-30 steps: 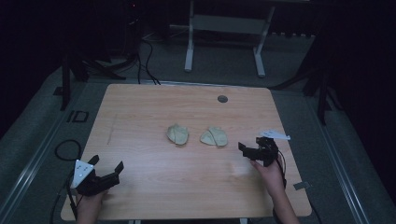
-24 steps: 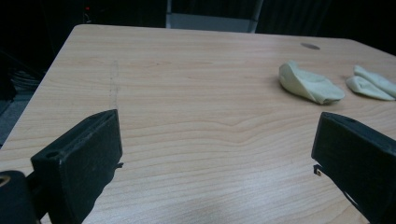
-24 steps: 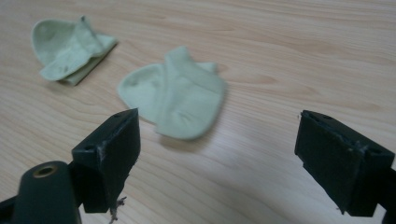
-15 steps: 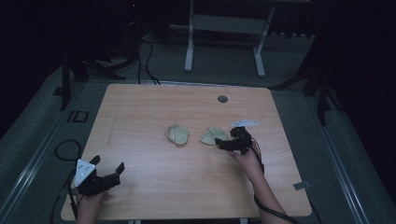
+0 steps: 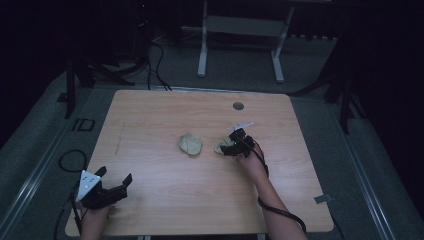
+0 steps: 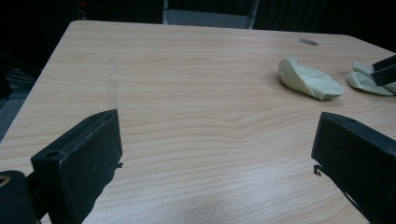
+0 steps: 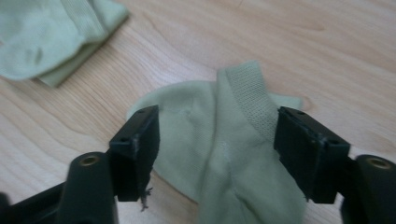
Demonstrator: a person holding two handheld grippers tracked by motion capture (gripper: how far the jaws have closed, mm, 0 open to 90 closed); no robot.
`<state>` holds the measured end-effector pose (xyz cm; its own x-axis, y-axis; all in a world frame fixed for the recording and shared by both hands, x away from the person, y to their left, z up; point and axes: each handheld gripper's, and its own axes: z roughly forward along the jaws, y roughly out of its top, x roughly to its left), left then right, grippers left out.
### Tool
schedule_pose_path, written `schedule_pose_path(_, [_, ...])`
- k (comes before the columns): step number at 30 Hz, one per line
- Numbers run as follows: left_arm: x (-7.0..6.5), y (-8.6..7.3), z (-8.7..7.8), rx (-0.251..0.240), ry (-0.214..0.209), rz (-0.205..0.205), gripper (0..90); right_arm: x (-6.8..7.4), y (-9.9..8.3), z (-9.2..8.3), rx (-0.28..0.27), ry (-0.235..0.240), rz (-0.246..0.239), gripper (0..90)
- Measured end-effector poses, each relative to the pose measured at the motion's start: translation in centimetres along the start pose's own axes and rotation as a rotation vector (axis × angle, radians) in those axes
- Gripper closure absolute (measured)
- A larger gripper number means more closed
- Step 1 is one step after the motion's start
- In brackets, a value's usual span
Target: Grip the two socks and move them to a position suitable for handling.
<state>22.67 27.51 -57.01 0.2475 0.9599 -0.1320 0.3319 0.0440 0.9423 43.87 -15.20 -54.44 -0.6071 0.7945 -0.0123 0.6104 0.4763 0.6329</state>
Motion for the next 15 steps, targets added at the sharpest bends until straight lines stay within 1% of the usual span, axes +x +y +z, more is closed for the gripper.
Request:
schedule_pose_path(1, [0.0, 0.0, 0.0, 0.001, -0.003, 0.0, 2.0, 0.1, 0.0, 0.6, 0.025, -0.016, -0.016, 33.2])
schedule_pose_path(3, [0.0, 0.0, 0.1, 0.006, -0.007, 0.0, 2.0, 0.5, 0.0, 0.8, 0.032, -0.047, -0.053, 35.4])
schedule_pose_path(5, [0.0, 0.0, 0.1, 0.008, -0.009, -0.001, 2.0, 0.6, 0.1, 0.8, 0.038, -0.039, -0.054, 39.8])
schedule_pose_path(6, [0.0, 0.0, 0.1, 0.009, -0.01, -0.003, 2.0, 0.6, 0.1, 0.7, 0.043, -0.036, -0.055, 43.4])
schedule_pose_path(7, [-0.1, 0.0, 0.2, 0.011, -0.01, -0.003, 2.0, 0.6, 0.1, 0.7, 0.043, -0.036, -0.055, 43.4])
schedule_pose_path(9, [-0.2, 0.0, 0.3, 0.014, -0.008, -0.007, 2.0, 0.8, 0.2, 0.6, 0.053, -0.041, -0.059, 54.0])
schedule_pose_path(10, [-0.3, 0.1, 0.5, 0.018, -0.012, -0.008, 2.0, 1.1, 0.2, 0.5, 0.055, -0.053, -0.07, 63.9])
schedule_pose_path(11, [-0.3, 0.1, 0.5, 0.018, -0.012, -0.008, 2.0, 1.1, 0.2, 0.5, 0.055, -0.053, -0.07, 63.9])
schedule_pose_path(12, [-0.5, 0.3, 0.8, 0.017, -0.015, -0.007, 2.0, 1.4, 0.1, 0.4, 0.048, -0.062, -0.071, 75.6])
schedule_pose_path(13, [-0.5, 0.3, 0.8, 0.017, -0.015, -0.007, 2.0, 1.5, 0.2, 0.4, 0.054, -0.073, -0.074, 79.4])
schedule_pose_path(14, [-0.6, 0.4, 1.0, 0.017, -0.018, -0.004, 2.0, 1.5, 0.3, 0.3, 0.062, -0.067, -0.075, 81.3])
schedule_pose_path(15, [-0.8, 0.4, 1.1, 0.019, -0.018, 0.006, 2.0, 1.5, 0.4, 0.2, 0.07, -0.048, -0.069, 82.7])
